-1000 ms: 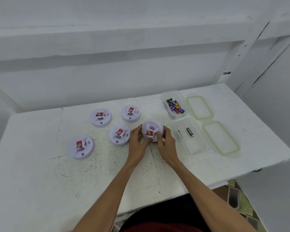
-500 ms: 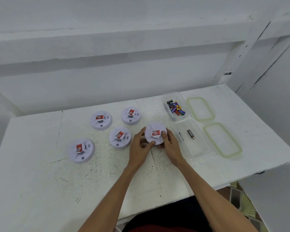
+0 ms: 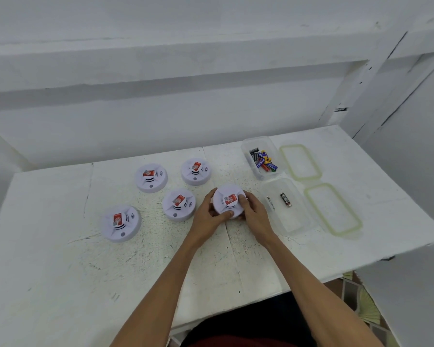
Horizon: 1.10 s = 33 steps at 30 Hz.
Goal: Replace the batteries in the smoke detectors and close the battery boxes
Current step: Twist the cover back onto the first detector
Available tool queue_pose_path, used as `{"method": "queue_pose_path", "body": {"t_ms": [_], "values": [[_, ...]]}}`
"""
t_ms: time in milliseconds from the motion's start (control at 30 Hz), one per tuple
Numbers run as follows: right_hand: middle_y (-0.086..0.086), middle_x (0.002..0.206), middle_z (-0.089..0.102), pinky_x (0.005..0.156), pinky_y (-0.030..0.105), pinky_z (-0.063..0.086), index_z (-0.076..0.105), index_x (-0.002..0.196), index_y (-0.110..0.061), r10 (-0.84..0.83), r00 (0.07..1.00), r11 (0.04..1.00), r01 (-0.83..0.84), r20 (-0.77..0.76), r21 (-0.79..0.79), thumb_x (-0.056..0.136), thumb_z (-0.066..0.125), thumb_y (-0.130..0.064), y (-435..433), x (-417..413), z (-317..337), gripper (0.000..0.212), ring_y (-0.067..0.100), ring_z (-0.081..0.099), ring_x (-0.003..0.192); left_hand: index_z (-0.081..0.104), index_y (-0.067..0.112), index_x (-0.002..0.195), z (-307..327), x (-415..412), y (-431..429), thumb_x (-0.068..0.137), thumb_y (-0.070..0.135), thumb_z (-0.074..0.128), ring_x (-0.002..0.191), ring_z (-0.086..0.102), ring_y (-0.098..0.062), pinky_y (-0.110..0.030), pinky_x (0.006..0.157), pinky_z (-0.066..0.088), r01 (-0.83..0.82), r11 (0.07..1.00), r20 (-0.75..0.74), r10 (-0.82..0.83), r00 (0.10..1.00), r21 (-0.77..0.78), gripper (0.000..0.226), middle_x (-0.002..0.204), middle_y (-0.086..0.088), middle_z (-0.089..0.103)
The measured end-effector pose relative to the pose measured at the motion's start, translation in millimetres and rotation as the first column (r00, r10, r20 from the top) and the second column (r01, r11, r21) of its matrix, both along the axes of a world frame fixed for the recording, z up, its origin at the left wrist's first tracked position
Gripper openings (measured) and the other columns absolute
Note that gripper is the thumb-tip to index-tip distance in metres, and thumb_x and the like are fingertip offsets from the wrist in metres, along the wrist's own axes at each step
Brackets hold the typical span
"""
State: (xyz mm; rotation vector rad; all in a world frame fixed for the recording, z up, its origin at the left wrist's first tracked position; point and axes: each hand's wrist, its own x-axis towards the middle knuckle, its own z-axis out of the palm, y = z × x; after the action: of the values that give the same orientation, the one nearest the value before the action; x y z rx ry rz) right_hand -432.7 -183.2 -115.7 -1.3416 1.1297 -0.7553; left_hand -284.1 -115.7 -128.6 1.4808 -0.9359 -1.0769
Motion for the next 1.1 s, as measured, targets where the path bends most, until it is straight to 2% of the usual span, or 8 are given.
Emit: {"method": "queue_pose_path", "body": {"t_ms": [100, 300, 467, 633, 933, 1100], "values": [[-0.014, 0.120, 0.070, 0.096, 0.034, 0.056, 0.062, 0.131, -0.034, 0.010, 1.000, 1.000, -0.010, -0.011, -0.014, 0.100, 0.050, -0.047, -1.8, 1.9, -2.3, 0.035, 0.004, 0.065, 0.111, 0.042, 0.033, 0.149, 1.2, 0.0, -3.7, 0.087, 0.011, 0.082, 0.131, 0.059, -0.005, -0.032, 0.106, 0.054, 0.016, 1.000, 0.009, -0.016, 1.000, 0.001, 0.077, 0.142, 0.014, 0.060], [-0.010, 0.119, 0.071, 0.096, 0.038, 0.056, 0.063, 0.131, -0.033, 0.016, 1.000, 1.000, -0.016, -0.011, 0.008, 0.101, 0.050, -0.045, -3.9, 3.9, -2.7, 0.035, 0.007, 0.066, 0.111, 0.036, 0.024, 0.158, -6.2, -1.6, -3.9, 0.087, 0.017, 0.083, 0.137, 0.054, -0.010, -0.044, 0.113, 0.050, 0.019, 1.000, 0.048, -0.020, 0.999, 0.007, 0.086, 0.151, 0.007, 0.055], [-0.009, 0.117, 0.072, 0.091, 0.031, 0.058, 0.064, 0.131, -0.029, 0.002, 1.000, 1.000, -0.002, 0.008, 0.018, 0.102, 0.051, -0.040, -2.4, 5.0, 0.8, 0.034, 0.008, 0.067, 0.111, 0.036, 0.021, 0.158, -4.5, 0.0, -3.7, 0.089, 0.013, 0.080, 0.137, 0.054, -0.010, -0.044, 0.113, 0.049, 0.037, 0.999, 0.057, -0.037, 0.998, 0.006, 0.082, 0.151, 0.006, 0.055], [-0.009, 0.115, 0.073, 0.095, 0.037, 0.056, 0.065, 0.130, -0.029, 0.016, 1.000, 1.000, -0.016, 0.009, 0.011, 0.102, 0.052, -0.039, -2.2, 3.4, 1.6, 0.033, 0.007, 0.067, 0.108, 0.037, 0.022, 0.157, -2.0, -1.4, -2.0, 0.089, 0.012, 0.080, 0.137, 0.054, -0.010, -0.044, 0.114, 0.048, 0.032, 0.999, 0.063, -0.032, 0.998, 0.005, 0.081, 0.151, 0.006, 0.055], [-0.009, 0.118, 0.072, 0.097, 0.038, 0.055, 0.064, 0.132, -0.027, 0.004, 1.000, 1.000, -0.004, 0.003, 0.007, 0.102, 0.052, -0.039, -0.8, 3.4, -0.7, 0.034, 0.007, 0.067, 0.111, 0.035, 0.020, 0.158, 0.0, -2.6, -0.6, 0.090, 0.008, 0.078, 0.137, 0.053, -0.006, -0.039, 0.115, 0.048, 0.036, 0.999, 0.060, -0.037, 0.998, 0.012, 0.081, 0.152, 0.006, 0.054], [-0.008, 0.118, 0.072, 0.097, 0.044, 0.055, 0.064, 0.130, -0.029, 0.003, 1.000, 1.000, -0.003, -0.002, 0.009, 0.101, 0.053, -0.041, -1.1, 3.1, -3.4, 0.034, 0.010, 0.067, 0.111, 0.036, 0.021, 0.158, -1.8, -2.2, -0.6, 0.089, 0.011, 0.079, 0.138, 0.053, -0.010, -0.044, 0.115, 0.048, 0.048, 0.999, 0.087, -0.048, 0.995, 0.007, 0.082, 0.152, 0.005, 0.054]]}}
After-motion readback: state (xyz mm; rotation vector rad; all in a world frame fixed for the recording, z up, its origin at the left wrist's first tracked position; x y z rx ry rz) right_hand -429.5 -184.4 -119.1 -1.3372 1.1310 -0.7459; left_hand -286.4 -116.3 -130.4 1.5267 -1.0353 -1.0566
